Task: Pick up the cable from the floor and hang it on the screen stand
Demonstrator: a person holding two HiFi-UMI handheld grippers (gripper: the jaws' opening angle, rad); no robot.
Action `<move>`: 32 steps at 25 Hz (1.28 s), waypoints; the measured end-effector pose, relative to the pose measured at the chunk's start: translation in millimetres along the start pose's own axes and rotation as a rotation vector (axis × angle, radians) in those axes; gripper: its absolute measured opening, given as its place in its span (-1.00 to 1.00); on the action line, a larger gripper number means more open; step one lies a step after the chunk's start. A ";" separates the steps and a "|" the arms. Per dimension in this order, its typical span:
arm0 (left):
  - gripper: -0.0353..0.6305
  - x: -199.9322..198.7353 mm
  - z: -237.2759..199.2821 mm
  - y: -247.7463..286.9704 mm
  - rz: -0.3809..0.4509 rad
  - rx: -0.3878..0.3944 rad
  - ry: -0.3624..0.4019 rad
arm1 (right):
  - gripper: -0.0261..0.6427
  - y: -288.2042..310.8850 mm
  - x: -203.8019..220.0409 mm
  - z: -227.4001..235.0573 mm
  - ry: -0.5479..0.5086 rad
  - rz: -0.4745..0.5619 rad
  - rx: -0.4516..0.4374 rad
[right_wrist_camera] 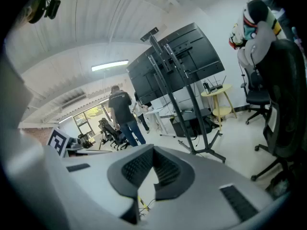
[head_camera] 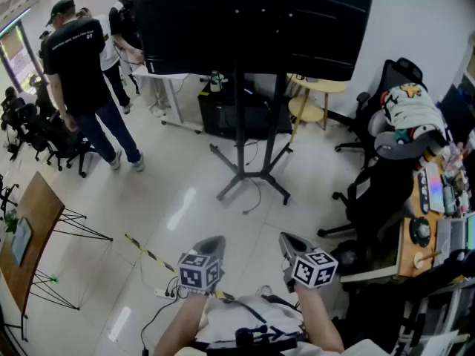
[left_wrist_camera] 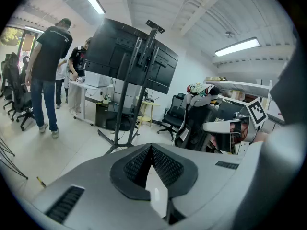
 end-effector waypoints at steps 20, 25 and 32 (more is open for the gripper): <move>-0.89 -15.0 61.3 58.3 0.016 -0.066 -0.025 | -0.91 -28.7 -26.8 83.1 0.004 -0.033 -0.063; -0.89 -22.3 59.2 69.2 0.017 -0.070 -0.025 | -0.91 -18.4 -28.9 79.2 -0.020 -0.060 -0.099; -0.89 -38.5 46.4 100.3 0.017 -0.059 -0.035 | -0.91 10.9 -45.6 87.9 -0.041 -0.078 -0.112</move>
Point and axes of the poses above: the fingertips, and each gripper's own axes: y forward along the fingers, z to its right, x out of its underside, the point moved 2 cm from there along -y, backward along the fingers, and after that the axes turned 4 degrees about y, right-handed, at the moved point
